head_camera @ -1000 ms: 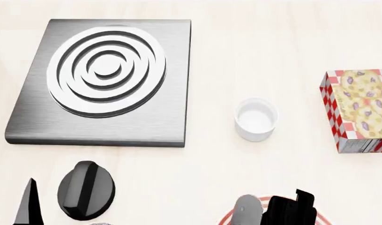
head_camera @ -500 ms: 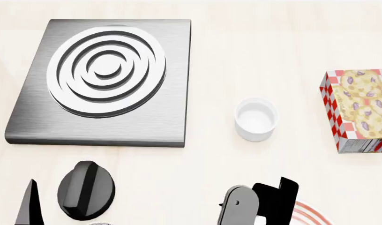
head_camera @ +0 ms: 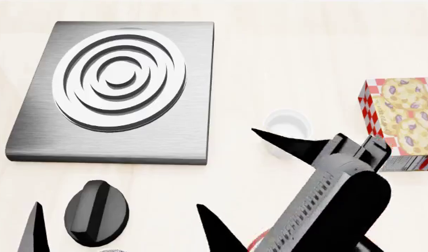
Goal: Pick the akita bowl on the ramekin and place it on the plate.
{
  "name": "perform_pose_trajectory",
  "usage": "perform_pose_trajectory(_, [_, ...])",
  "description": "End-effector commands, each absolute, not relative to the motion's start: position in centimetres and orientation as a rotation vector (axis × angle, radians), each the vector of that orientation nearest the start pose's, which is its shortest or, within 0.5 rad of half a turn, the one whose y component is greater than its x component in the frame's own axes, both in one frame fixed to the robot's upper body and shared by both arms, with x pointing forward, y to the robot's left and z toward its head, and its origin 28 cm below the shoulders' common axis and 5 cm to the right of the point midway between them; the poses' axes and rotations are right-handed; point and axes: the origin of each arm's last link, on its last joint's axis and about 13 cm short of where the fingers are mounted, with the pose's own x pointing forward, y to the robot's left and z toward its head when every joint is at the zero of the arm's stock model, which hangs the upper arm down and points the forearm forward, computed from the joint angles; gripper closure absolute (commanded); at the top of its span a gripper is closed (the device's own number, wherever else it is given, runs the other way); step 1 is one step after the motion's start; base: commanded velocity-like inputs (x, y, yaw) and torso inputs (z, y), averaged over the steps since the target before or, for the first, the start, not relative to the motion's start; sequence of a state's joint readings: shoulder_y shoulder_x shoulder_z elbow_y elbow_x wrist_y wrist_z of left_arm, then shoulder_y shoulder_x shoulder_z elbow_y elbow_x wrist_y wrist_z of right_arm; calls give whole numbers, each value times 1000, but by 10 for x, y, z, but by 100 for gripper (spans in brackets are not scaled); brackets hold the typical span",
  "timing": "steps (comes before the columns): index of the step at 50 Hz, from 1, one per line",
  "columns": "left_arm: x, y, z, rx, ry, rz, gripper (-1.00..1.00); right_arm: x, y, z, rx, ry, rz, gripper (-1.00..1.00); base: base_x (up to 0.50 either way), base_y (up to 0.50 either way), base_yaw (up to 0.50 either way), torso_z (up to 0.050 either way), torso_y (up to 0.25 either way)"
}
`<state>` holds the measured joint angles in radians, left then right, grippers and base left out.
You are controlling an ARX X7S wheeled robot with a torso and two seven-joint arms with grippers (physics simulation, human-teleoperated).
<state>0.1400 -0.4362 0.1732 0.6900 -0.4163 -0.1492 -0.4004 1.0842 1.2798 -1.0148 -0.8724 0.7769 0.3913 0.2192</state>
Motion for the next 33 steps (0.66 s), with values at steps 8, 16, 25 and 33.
perform_pose_trajectory(8, [161, 222, 118, -87, -261, -39, -100, 187, -160, 248, -516, -542, 229, -100, 0, 0, 0, 0, 0])
perform_pose_trajectory(16, [161, 222, 119, -100, -265, -47, -100, 189, -163, 248, -457, -615, 106, -100, 0, 0, 0, 0, 31])
perform_pose_trajectory(25, [160, 222, 120, -106, -272, -55, -100, 182, -159, 241, -391, -698, 29, -100, 0, 0, 0, 0, 244])
perform_pose_trajectory(33, [160, 221, 117, -99, -271, -57, -100, 177, -159, 244, -340, -769, 4, -100, 0, 0, 0, 0, 250])
